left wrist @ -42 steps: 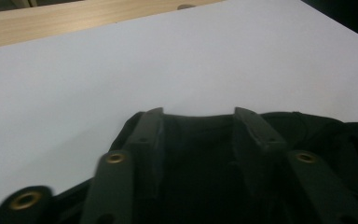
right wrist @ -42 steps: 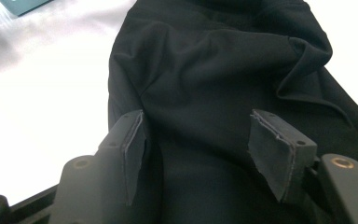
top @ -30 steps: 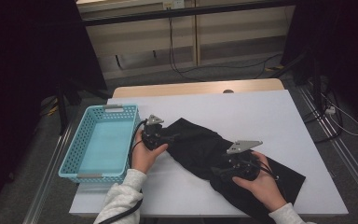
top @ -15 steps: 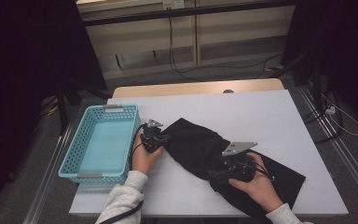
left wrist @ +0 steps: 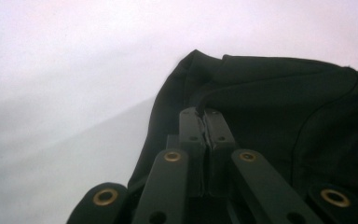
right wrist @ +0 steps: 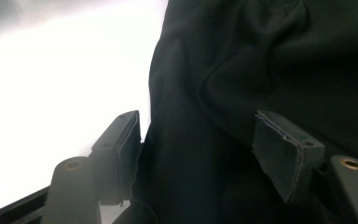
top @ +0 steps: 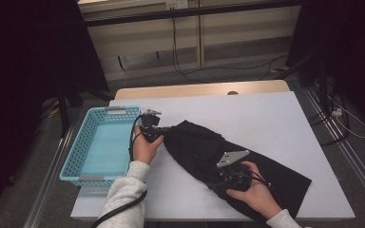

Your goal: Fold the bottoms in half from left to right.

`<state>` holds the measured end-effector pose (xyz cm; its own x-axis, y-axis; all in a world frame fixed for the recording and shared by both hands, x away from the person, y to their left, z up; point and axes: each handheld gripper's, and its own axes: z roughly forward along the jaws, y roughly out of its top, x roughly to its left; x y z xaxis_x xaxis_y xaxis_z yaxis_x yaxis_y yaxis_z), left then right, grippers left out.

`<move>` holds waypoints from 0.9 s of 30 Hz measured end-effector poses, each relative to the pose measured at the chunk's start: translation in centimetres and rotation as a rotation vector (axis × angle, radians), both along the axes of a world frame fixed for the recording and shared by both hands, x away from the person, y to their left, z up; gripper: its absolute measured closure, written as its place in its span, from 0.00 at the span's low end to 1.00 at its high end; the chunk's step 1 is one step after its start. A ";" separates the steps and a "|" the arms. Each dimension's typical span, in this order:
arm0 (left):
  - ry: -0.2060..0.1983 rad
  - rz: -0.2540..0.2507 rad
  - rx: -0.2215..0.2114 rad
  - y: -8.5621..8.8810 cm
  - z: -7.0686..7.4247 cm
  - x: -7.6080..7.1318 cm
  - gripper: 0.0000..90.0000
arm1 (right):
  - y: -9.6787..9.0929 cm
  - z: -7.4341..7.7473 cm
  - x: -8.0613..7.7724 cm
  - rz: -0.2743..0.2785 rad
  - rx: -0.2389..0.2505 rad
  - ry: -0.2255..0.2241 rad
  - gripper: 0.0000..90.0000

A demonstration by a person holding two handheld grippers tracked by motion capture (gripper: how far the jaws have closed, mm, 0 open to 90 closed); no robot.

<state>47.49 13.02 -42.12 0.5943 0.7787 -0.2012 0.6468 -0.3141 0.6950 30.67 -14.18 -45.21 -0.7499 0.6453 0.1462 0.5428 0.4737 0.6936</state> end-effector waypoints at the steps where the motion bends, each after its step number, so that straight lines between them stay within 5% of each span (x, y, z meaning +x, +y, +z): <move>1: -0.004 0.007 0.004 0.0 -0.1 0.1 0.97 | 0.0 0.0 0.0 0.003 0.000 -0.001 0.37; 7: -0.020 0.030 0.004 0.3 -0.5 -0.3 0.86 | -0.1 0.0 0.0 0.003 0.007 0.002 0.37; 15: -0.074 0.040 0.012 0.7 -0.1 -1.6 0.52 | 0.0 -0.1 0.0 -0.002 -0.003 -0.015 0.39; 20: -0.083 0.028 -0.003 0.6 -0.1 -2.3 0.47 | 0.0 0.1 -0.1 -0.005 -0.058 -0.064 0.58; 22: -0.083 0.029 -0.007 0.5 -0.2 -2.4 0.47 | -0.1 0.3 -0.1 0.004 -0.054 -0.074 0.82; 27: -0.077 0.037 -0.006 0.6 -0.5 -2.5 0.47 | -0.3 0.6 -0.2 0.038 -0.093 -0.085 0.93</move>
